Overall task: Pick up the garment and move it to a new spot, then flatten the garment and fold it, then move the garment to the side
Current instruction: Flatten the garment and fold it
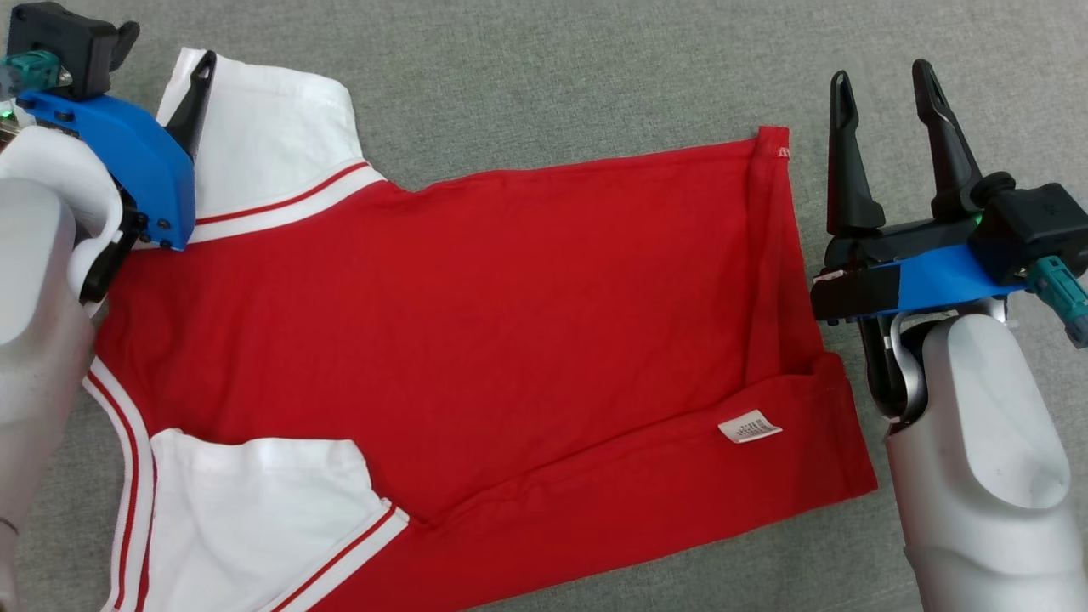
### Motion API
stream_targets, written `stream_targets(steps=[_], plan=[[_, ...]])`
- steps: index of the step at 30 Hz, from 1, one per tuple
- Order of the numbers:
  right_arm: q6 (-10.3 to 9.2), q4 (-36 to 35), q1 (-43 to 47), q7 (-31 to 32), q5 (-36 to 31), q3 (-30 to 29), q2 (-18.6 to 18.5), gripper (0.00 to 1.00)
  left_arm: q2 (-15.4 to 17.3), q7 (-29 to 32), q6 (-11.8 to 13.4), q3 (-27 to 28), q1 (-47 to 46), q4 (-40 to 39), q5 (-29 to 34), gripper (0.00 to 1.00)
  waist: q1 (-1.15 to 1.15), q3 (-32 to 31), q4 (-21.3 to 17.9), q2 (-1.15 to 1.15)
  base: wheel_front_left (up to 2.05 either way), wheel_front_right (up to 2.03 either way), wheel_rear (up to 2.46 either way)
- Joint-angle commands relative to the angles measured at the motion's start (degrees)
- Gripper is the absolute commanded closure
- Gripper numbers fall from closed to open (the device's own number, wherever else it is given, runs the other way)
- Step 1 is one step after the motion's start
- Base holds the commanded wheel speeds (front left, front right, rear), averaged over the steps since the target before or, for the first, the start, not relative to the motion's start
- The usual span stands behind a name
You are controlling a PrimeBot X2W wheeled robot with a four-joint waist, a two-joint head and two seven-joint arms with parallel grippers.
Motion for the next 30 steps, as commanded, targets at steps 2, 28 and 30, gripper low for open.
stream_targets(steps=[2, 28, 30], plan=[[-0.02, 0.04, -0.78, 0.01, -0.34, -0.08, 0.32, 0.0, 1.11, 1.78, 0.04, -2.18, -1.31, 0.81, -2.08, 0.0, -0.01, 0.84, -0.74, 0.0, 0.0, 0.0, 0.0], [-0.03, 7.04, -4.11, 11.26, 2.83, 6.35, -4.98, 0.0, 3.98, 3.31, 0.04, -19.64, -6.48, -0.67, -19.1, 1.0, -0.01, -0.01, 0.81, 0.0, 0.0, 0.0, 0.0], [-0.03, 8.14, -3.9, 14.62, 3.52, 7.36, -5.47, 0.0, 3.71, 2.33, 0.04, -20.47, -6.97, -0.56, -19.51, 1.0, -0.01, -0.11, 1.37, 0.0, 0.0, 0.0, 0.0]])
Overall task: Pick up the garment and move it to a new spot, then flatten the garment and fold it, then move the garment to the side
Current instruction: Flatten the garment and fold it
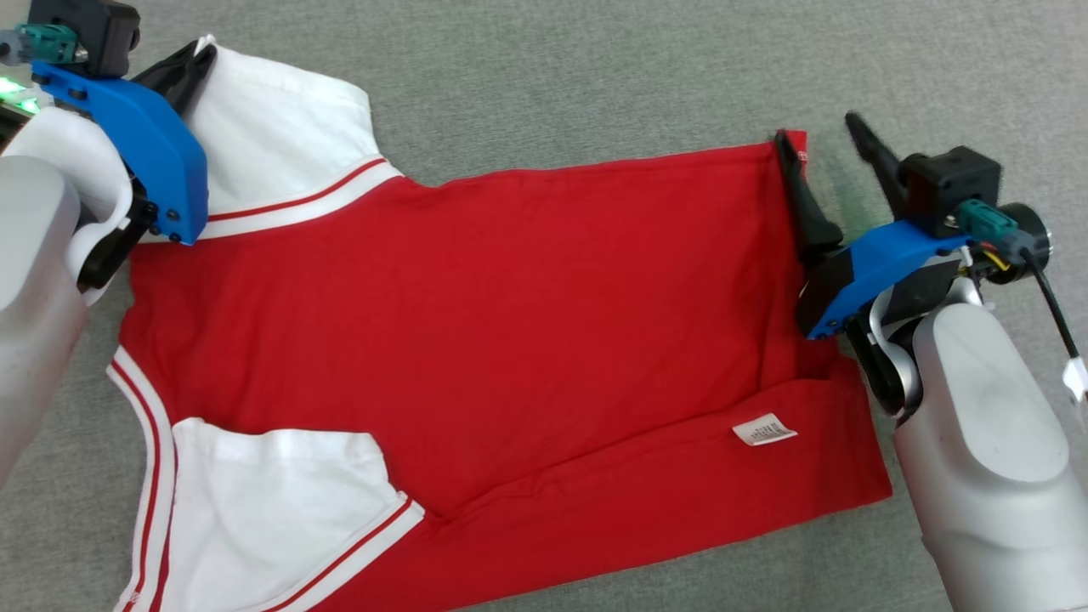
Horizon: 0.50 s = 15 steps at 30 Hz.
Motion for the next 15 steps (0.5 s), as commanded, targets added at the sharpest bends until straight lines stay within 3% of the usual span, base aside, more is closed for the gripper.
stream_targets(steps=[1, 6, 7, 8, 9, 15], plan=[[-0.03, 0.84, -0.62, 2.11, 0.59, 0.68, -0.72, 0.0, -0.18, -0.82, 0.04, -0.65, -0.88, 0.23, -0.59, 1.0, 0.0, -0.09, 0.66, 0.0, 0.0, 0.0, 0.0], [-0.02, 1.82, -0.27, 7.71, 2.53, 2.25, -1.76, 0.0, -0.91, -2.71, 0.04, -2.51, -1.76, 0.63, -1.5, 1.0, 0.0, -0.1, 1.68, 0.0, 0.0, 0.0, 0.0], [-0.02, 1.66, -0.17, 8.26, 2.66, 2.18, -1.94, 0.4, -1.01, -3.03, 0.04, -2.78, -1.93, 0.72, -1.73, 1.0, 0.0, -0.11, 1.82, 0.0, 0.0, 0.0, 0.0], [-0.02, 1.59, -0.02, 8.96, 2.67, 2.32, -2.19, 0.63, -1.15, -3.31, 0.04, -3.13, -2.05, 0.83, -2.0, 1.0, 0.0, -0.13, 1.97, 0.0, 0.0, 0.0, 0.0], [-0.02, 1.54, 0.19, 9.58, 2.87, 2.38, -2.28, 1.0, -1.25, -3.59, 0.04, -3.44, -2.18, 0.96, -2.1, 1.0, 0.0, -0.15, 2.08, 0.0, 0.0, 0.0, 0.0], [-0.05, 0.14, 0.78, 8.98, 2.69, 0.74, -2.68, 1.0, -1.55, -5.82, 0.04, -5.16, -2.41, 1.6, -3.57, 1.0, 0.0, -0.94, 2.66, 0.0, 0.0, 0.0, 0.0]])
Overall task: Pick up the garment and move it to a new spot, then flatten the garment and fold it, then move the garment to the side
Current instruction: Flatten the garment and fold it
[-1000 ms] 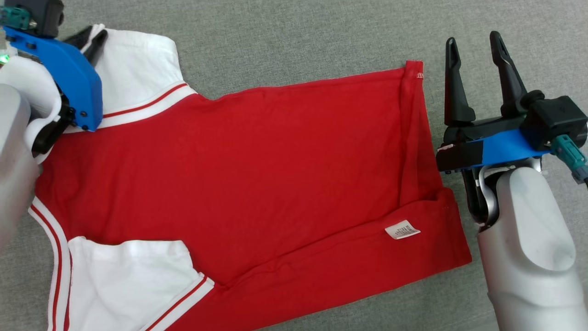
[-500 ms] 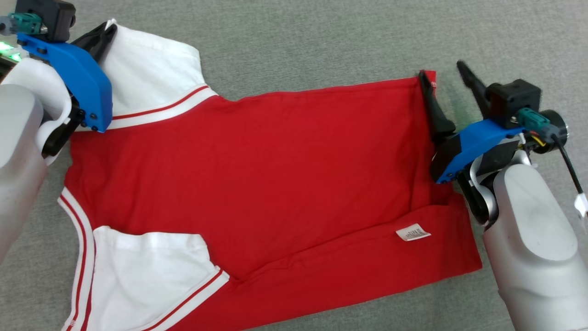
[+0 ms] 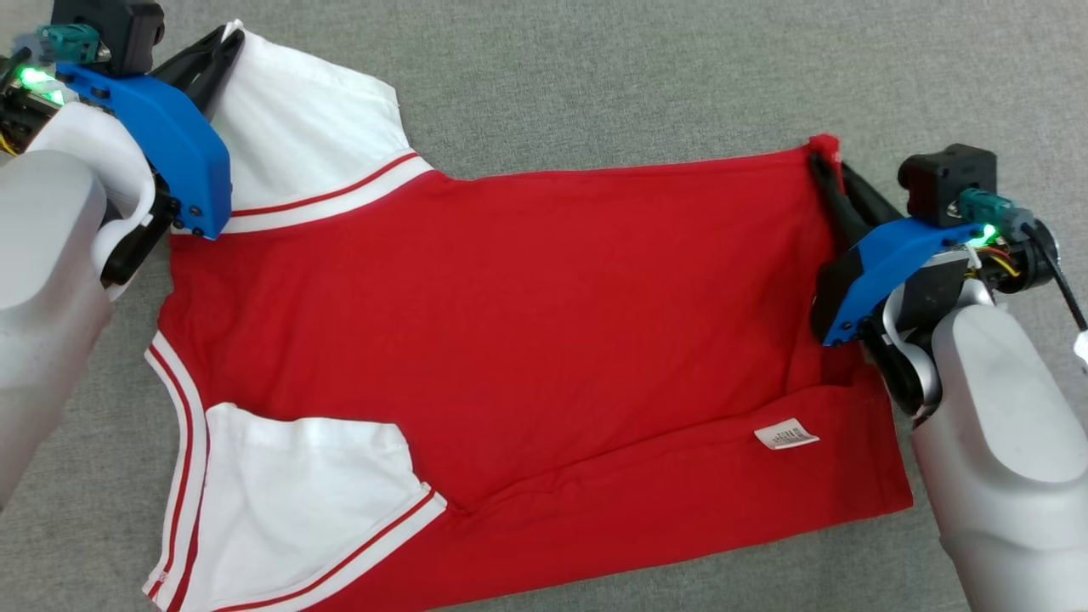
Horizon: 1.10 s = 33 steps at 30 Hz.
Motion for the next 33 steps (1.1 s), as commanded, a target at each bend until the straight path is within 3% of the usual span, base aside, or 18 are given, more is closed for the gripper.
stream_targets(steps=[1, 18, 33], plan=[[-0.08, -0.45, 0.67, -1.19, -0.79, -0.8, -0.36, 1.0, 0.1, -1.06, 0.04, -0.35, -0.31, 0.26, -0.58, 1.0, 0.0, -0.64, 0.25, 0.0, 0.0, 0.0, 0.0], [-0.09, 0.18, 7.29, -9.07, -4.2, -5.42, 0.25, 1.0, 1.05, -10.38, 0.25, -1.62, 6.32, -3.62, -2.34, 1.0, 0.0, -7.53, 3.61, 0.0, 0.0, 0.0, 0.0], [-0.07, 2.55, 12.73, -14.53, -5.62, -8.23, 0.86, 1.0, 5.91, -11.47, 7.62, 3.03, 21.77, -22.0, -0.34, 1.0, 0.0, -12.47, 6.32, 0.0, 0.0, 0.0, 0.0]])
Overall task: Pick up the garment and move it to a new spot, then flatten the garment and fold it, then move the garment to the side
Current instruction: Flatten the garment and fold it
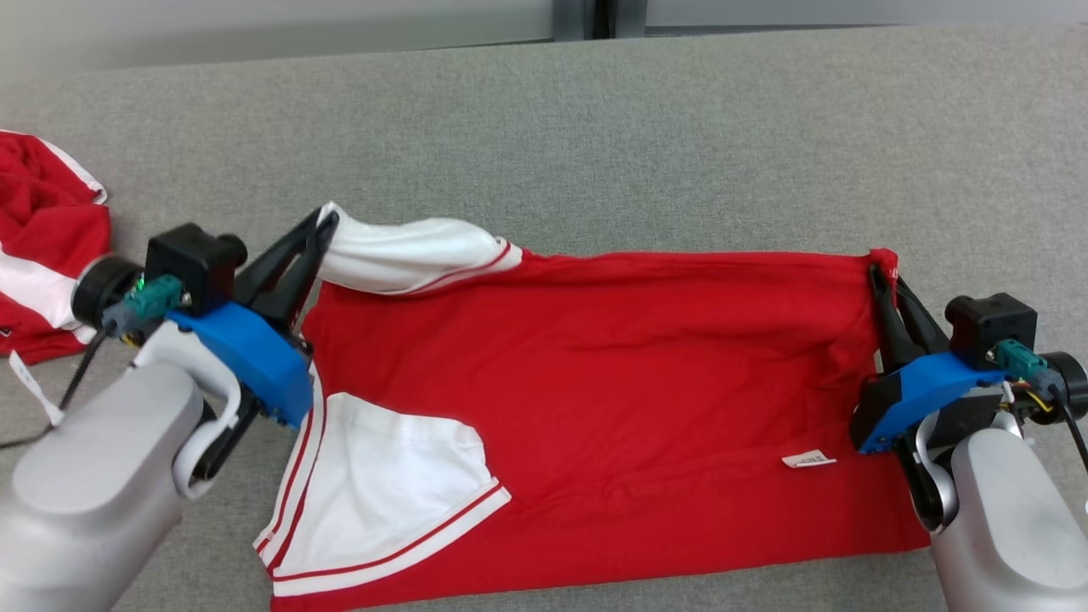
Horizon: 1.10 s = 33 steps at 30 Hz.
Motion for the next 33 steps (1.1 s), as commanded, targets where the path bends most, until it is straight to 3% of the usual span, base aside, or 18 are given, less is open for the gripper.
stream_targets(steps=[1, 16, 30, 31, 33], plan=[[-0.06, 0.23, 0.85, -0.43, -0.19, -0.23, 0.13, 1.0, 0.67, -0.25, 0.68, 0.44, 1.61, -1.13, 0.05, 1.0, 0.01, -0.59, 0.4, 0.0, 0.0, 0.0, 0.0], [-0.06, 1.99, 6.3, -5.38, 0.02, -2.17, 0.96, 1.0, 4.33, -0.27, 7.81, 4.57, 17.8, -14.9, -1.0, 1.0, 0.01, -3.85, 1.58, 0.0, 0.0, 0.0, 0.0], [-0.07, -1.16, 12.21, -8.74, -0.47, -3.9, 2.91, 1.0, 3.24, -0.27, 9.37, 7.62, 27.72, -17.08, -1.49, 1.0, 0.01, -5.56, 1.9, 0.0, 0.0, 0.0, 0.0], [-0.07, -1.5, 12.61, -8.87, -0.31, -3.86, 3.04, 0.89, 3.05, -0.26, 9.23, 7.88, 28.18, -16.93, -1.54, 1.0, 0.01, -5.67, 1.89, 0.0, 0.0, 0.0, 0.0], [-0.07, -2.43, 13.44, -8.91, -0.06, -4.0, 3.24, 0.52, 2.64, -0.27, 9.09, 8.38, 29.23, -16.55, -1.62, 1.0, 0.01, -5.93, 1.84, 0.0, 0.0, 0.0, 0.0]])
